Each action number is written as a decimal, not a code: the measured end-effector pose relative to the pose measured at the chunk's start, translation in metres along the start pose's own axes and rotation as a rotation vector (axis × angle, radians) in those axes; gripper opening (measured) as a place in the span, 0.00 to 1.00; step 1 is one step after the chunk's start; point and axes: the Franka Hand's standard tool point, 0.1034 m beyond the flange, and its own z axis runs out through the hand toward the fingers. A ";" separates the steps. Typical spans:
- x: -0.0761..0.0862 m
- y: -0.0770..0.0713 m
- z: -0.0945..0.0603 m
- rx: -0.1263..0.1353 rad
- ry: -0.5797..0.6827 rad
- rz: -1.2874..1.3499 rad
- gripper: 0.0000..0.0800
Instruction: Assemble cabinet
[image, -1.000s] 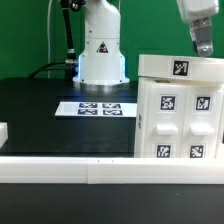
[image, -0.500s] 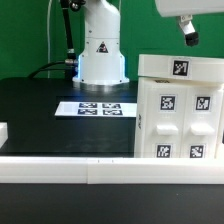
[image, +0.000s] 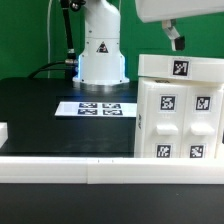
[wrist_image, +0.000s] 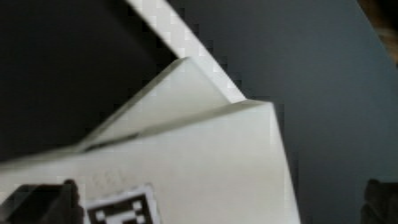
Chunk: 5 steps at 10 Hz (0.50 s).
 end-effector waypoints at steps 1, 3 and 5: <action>0.001 0.000 -0.002 -0.013 0.006 -0.114 1.00; 0.002 0.004 -0.001 -0.026 0.000 -0.366 1.00; 0.004 0.005 -0.001 -0.032 0.002 -0.509 1.00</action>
Offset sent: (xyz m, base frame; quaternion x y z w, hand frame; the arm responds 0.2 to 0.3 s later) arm 0.0000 0.0000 0.0000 0.0000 0.0000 -0.1938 0.9810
